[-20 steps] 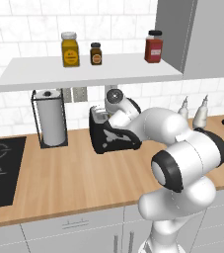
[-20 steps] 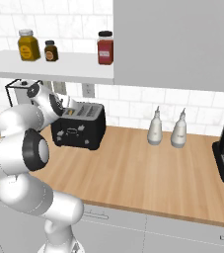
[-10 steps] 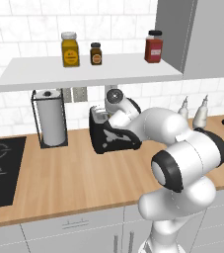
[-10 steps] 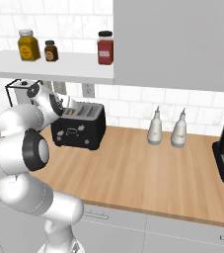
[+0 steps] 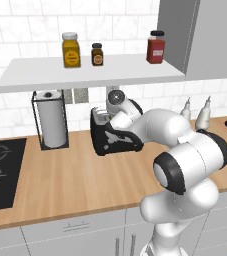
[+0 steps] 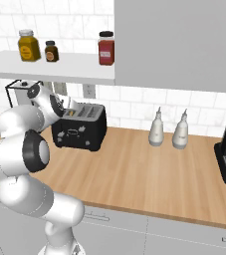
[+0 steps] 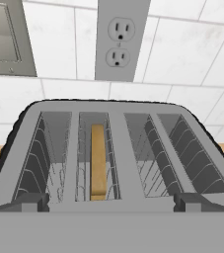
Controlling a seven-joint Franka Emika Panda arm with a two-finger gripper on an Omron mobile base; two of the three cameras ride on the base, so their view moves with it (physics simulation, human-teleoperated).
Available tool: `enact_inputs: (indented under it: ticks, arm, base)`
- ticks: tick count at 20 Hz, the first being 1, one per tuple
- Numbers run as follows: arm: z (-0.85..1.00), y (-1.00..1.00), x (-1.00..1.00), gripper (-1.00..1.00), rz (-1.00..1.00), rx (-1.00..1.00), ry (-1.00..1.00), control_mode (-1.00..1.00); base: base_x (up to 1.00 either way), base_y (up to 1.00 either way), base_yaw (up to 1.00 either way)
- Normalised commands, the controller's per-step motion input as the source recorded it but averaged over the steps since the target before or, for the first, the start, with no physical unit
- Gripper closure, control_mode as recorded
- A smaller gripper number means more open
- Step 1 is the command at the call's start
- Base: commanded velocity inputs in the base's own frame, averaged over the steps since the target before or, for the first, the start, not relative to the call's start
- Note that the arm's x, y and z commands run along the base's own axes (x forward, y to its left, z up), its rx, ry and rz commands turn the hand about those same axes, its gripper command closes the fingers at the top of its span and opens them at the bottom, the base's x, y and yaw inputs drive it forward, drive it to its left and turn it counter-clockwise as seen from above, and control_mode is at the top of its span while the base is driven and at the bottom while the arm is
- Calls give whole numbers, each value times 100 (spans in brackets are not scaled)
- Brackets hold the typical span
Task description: Start the toaster. Once the lever pops up, take the bread to the plate on the dining counter.
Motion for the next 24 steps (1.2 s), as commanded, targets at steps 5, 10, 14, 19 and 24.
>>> enact_inputs:
  ticks: [5,10,14,19,24]
  arm:
    - [0,0,0,-100,0,0,0,-100]
    - [0,0,0,-100,0,0,0,-100]
    - [0,0,0,-100,0,0,0,-100]
    - [0,0,0,-100,0,0,0,-100]
    - [0,0,0,-100,0,0,0,-100]
  base:
    - [0,0,0]
    - [0,0,0]
    - [0,0,0]
    - [0,0,0]
    - [0,0,0]
